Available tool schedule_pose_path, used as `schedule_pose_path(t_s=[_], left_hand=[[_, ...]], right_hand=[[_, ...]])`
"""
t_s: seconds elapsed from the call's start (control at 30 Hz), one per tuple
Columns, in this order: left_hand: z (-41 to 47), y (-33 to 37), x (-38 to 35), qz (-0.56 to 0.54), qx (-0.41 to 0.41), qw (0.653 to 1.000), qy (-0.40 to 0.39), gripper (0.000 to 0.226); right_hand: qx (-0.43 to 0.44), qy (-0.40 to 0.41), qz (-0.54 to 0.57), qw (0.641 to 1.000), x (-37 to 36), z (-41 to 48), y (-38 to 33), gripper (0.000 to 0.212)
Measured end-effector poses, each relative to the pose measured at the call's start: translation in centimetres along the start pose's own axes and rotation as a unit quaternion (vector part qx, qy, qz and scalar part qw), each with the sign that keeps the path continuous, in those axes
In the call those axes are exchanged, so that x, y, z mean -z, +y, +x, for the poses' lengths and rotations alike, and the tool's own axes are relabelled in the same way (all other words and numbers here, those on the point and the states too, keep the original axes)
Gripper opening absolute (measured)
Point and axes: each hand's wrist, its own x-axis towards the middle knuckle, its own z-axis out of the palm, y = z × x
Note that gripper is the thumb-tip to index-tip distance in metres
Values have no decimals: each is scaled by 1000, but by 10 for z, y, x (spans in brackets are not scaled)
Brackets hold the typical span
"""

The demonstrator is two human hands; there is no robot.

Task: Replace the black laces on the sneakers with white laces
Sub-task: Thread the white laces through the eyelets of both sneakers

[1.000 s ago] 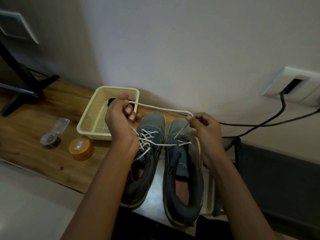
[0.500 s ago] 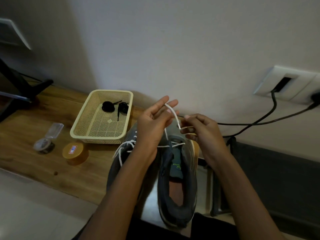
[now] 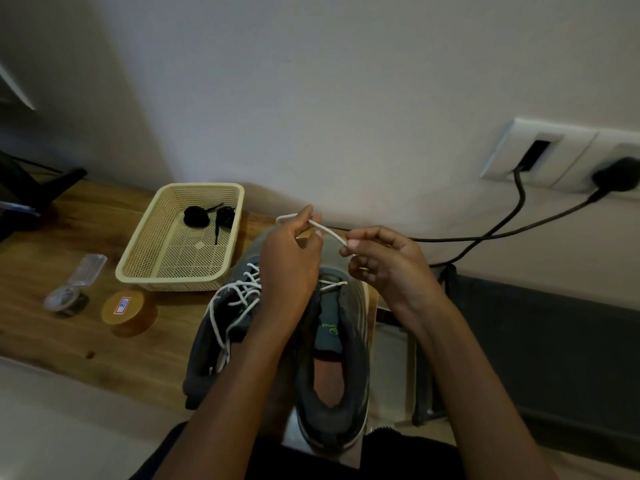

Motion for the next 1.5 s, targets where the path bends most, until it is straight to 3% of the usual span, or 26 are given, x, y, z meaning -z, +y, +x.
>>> schedule_pose_path(t_s=[0.13,0.27,0.4,0.6,0.83,1.03,1.27,1.5], left_hand=[[-3,-1,1,76,2,997,-1,48],[-5,1,1,134,-58,989,28,48],[-6,-7,-5,185,-139,968,-93,16],[-7,-11,0,222,-156,958,-91,5],[-4,-18,7,247,-111,956,-112,8],[-7,-20,7,314,-42,937,-145,6],[-14,-24,1,415,-39,896,-153,9],[-16,-27,-16,464,-25,867,-183,16]], right_hand=[[43,35,-111,992,2,1,5,16],[67,85,-234,966,3,6,10,12],[81,85,-240,964,2,6,12,7],[42,103,-148,983,5,4,11,18],[24,67,-143,987,7,4,14,17],[30,96,-330,938,21,12,33,16],[24,61,-404,913,25,12,44,11],[35,52,-413,909,30,10,53,10]])
